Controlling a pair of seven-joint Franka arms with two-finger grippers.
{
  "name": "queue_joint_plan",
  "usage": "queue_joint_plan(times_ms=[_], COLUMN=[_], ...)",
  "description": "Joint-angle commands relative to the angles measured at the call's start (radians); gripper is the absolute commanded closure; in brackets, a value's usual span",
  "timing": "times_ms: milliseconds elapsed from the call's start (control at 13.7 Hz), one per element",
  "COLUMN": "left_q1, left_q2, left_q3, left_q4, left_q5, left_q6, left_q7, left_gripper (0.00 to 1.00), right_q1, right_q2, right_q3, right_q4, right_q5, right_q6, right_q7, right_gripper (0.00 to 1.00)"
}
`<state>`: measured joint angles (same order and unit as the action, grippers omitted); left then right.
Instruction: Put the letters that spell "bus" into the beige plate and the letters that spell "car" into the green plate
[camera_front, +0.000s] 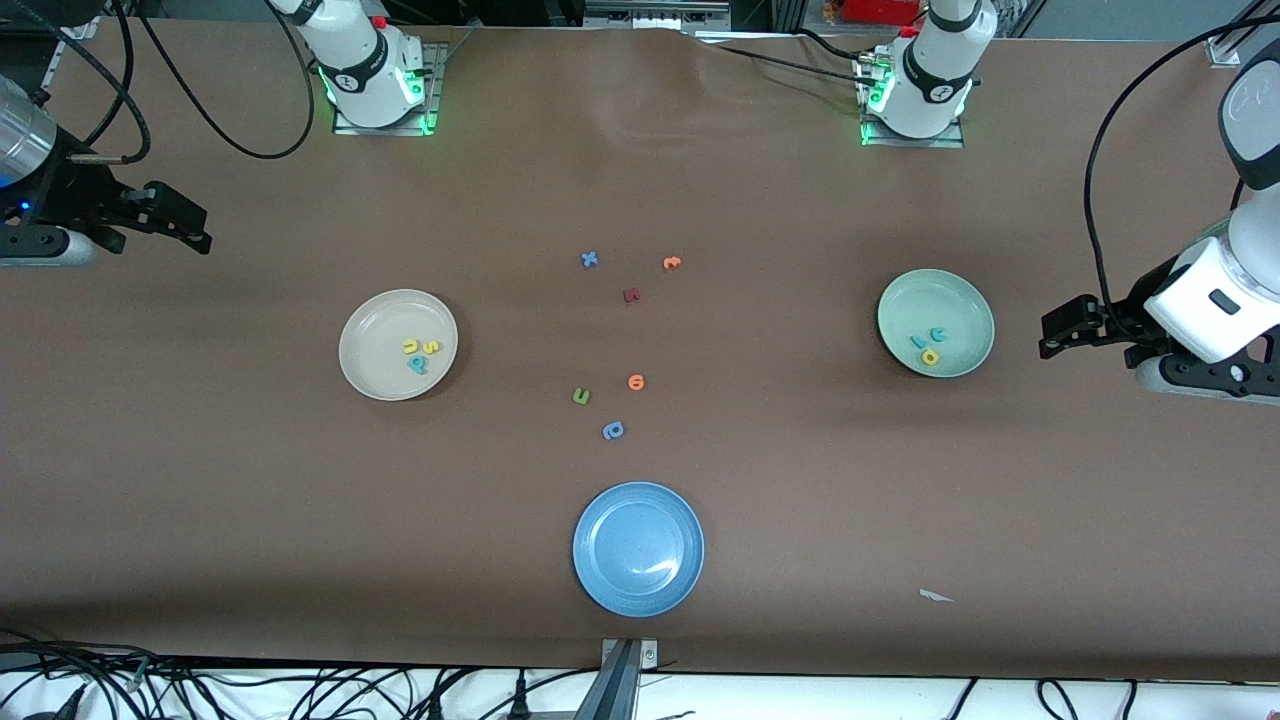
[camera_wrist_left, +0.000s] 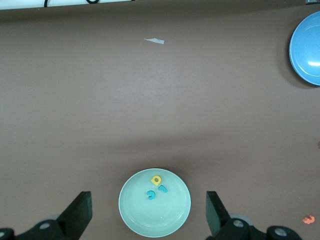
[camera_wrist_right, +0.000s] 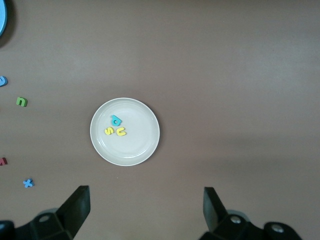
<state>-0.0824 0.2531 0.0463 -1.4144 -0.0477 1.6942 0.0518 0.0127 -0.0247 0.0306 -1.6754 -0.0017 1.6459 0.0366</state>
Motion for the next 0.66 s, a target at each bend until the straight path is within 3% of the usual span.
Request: queue_joint_plan(times_ms=[0, 582], left_q1=[-0.005, -0.005], left_q2=[0.002, 0.003], left_q3=[0.001, 0.003], left_q4=[0.018, 0.018], left_q5=[-0.024, -0.018], left_q6=[-0.016, -0.016], left_q7=[0.017, 0.017], left_gripper=[0.00, 0.00], right_q1=[0.001, 0.001], right_q2=[0.006, 0.006], right_q3=[-0.001, -0.001], right_q4=[0.022, 0.022], right_q5=[0.008, 0.009], right_q6=[-0.020, -0.020], right_q7=[0.005, 0.002], right_gripper=[0.00, 0.00])
